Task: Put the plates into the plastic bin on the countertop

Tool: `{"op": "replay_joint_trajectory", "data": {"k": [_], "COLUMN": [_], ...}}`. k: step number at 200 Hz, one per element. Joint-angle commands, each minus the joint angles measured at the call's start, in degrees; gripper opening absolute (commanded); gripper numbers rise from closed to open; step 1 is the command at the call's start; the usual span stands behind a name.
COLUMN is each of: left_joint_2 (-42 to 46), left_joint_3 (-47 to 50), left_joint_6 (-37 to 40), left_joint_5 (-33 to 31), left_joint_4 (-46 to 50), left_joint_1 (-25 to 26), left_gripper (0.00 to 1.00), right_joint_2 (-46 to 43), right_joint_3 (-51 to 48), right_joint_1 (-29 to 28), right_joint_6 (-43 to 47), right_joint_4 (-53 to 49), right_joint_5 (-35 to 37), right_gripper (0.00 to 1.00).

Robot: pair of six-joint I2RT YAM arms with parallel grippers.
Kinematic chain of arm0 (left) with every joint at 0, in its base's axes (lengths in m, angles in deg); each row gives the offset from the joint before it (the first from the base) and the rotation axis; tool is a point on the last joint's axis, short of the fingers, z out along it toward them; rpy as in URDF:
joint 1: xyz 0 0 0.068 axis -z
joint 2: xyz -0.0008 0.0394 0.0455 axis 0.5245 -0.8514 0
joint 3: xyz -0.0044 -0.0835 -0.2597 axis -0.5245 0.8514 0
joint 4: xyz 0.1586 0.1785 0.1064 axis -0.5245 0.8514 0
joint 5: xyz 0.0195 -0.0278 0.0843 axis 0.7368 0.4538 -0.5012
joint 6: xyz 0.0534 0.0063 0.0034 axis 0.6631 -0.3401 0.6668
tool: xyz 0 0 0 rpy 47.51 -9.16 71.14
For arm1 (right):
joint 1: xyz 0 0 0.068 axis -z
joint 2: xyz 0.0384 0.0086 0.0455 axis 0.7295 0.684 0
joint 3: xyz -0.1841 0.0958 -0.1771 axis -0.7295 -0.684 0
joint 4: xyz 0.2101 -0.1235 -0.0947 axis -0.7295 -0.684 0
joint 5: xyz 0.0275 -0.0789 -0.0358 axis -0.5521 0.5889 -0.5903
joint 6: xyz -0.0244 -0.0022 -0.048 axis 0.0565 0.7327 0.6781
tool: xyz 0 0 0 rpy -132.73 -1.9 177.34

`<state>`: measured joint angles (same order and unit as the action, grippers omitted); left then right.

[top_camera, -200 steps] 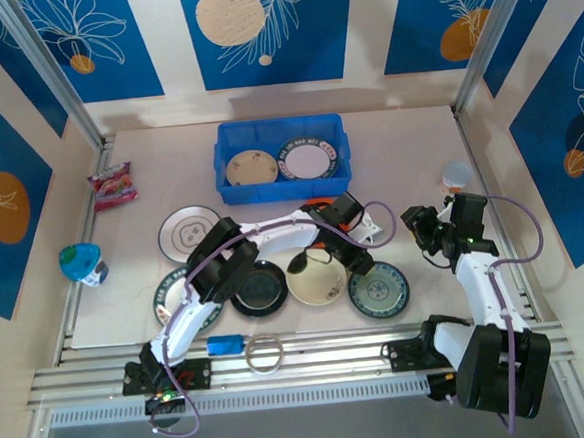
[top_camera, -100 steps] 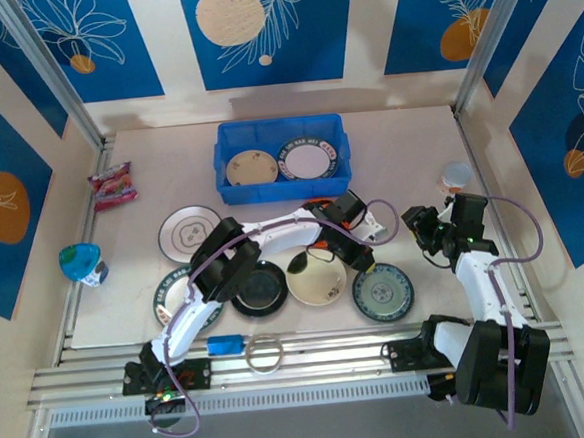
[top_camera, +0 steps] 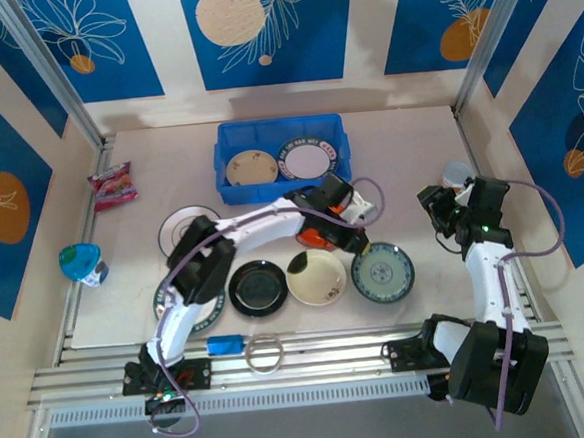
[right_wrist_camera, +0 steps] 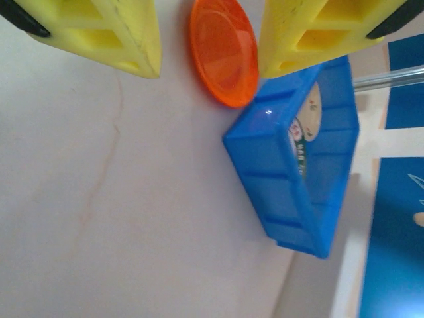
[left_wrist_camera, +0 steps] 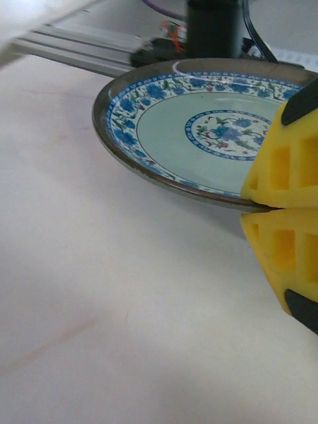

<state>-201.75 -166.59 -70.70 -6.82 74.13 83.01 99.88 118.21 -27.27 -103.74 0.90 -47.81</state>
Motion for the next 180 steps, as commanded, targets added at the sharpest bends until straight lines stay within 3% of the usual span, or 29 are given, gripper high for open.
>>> {"op": "replay_joint_trajectory", "data": {"k": [1,19,57,105,138,180], "left_joint_2": [9.53,13.73,20.2,23.59,24.73,25.46], "left_joint_3": [2.67,5.95,15.28,18.05,19.42,20.12], "left_joint_6": [-6.46,-11.18,-21.96,-21.43,-20.76,-20.24], "left_joint_5": [-5.34,-6.59,-1.54,-3.06,-4.3,-4.38], "left_joint_4": [-4.94,-7.07,-17.45,-16.88,-17.81,-17.96], "left_joint_1": [-3.74,-7.3,-15.93,-20.51,-21.61,-22.54], "left_gripper": [0.0,0.0,0.0,0.0,0.0,0.0], "right_joint_2": [-1.56,-1.66,2.08,11.94,18.65,25.1], "right_joint_3": [3.95,5.87,11.22,19.13,24.13,28.46], "right_joint_1": [0.11,-0.54,-6.17,-16.74,-23.46,-27.16], "right_joint_6": [2.1,2.71,5.69,9.75,12.57,13.25], "right_joint_4": [-1.54,-0.17,1.98,1.46,-1.59,-4.7], "right_joint_5": [-0.07,-1.43,-8.56,-12.63,-8.24,-4.74], "right_gripper": [0.48,0.52,0.56,0.51,0.51,0.46]}}
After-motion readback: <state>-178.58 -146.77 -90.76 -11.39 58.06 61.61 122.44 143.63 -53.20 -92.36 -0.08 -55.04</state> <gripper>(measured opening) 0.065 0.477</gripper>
